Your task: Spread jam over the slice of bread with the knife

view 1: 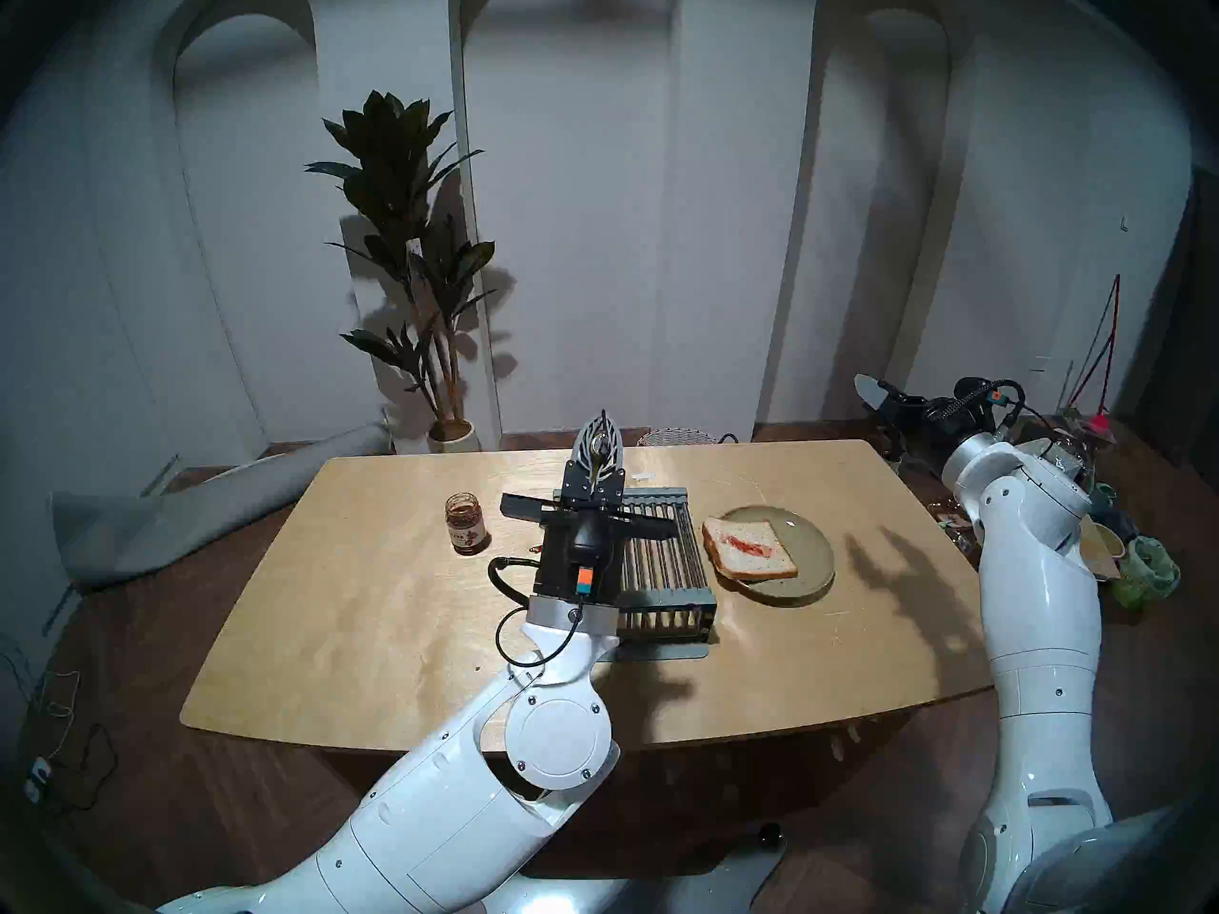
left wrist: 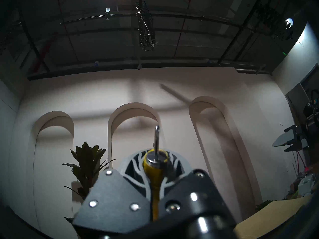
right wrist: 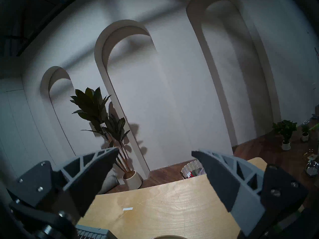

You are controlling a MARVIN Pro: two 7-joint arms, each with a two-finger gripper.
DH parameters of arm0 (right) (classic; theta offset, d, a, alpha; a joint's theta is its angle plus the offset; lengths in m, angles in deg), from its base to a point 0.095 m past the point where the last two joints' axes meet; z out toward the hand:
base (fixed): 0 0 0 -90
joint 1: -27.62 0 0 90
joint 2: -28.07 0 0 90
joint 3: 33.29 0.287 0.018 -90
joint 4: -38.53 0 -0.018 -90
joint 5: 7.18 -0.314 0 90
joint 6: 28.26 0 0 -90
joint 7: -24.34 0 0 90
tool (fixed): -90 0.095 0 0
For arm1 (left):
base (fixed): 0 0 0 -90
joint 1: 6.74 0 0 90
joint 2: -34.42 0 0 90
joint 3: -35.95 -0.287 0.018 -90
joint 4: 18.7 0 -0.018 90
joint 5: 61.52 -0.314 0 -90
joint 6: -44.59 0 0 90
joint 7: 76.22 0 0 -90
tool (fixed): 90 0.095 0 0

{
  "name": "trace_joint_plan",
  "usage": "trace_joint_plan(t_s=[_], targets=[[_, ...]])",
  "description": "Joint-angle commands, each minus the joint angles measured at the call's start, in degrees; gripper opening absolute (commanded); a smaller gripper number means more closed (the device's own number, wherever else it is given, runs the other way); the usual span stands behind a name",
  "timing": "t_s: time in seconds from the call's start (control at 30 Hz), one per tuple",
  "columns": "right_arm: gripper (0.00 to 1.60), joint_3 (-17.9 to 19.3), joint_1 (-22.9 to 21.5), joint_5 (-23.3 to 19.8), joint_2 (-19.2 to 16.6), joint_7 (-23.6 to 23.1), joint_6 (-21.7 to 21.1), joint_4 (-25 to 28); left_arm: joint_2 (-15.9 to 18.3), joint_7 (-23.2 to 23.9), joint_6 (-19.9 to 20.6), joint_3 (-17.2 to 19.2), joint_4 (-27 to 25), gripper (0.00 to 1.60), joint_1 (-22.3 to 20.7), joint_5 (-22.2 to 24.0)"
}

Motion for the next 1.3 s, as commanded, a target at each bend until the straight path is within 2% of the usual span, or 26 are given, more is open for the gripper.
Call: trace_joint_plan(t_s=[0.0, 0.2, 0.6, 0.93, 1.27], targets=[[1.6, -0.4, -0.3, -0.3, 1.1, 0.4, 0.1, 1.9, 0.0, 0.6, -1.3, 0.2, 0.1, 0.0, -0.5, 1.7], [1.6, -1.4, -0.1, 0.5, 1.4, 1.5, 0.0, 2.4, 0.4, 1.4, -3.1, 0.7, 1.7, 0.0, -0.9, 4.0], [1.6, -2.0, 1.3, 1.0, 2.2, 3.4, 0.1, 4.2, 1.8, 2.1, -5.1, 0.9, 4.0, 0.0, -1.3, 3.3], [1.6, -2.2, 2.4, 1.1, 2.7, 4.3, -0.3, 5.0, 1.0, 2.8, -5.9, 0.3, 6.2, 0.0, -1.5, 3.5], [1.6, -2.9, 2.1, 1.2, 3.0, 5.1, -0.2, 4.5, -0.9, 1.2, -7.3, -0.3, 11.9, 0.0, -2.4, 0.9]])
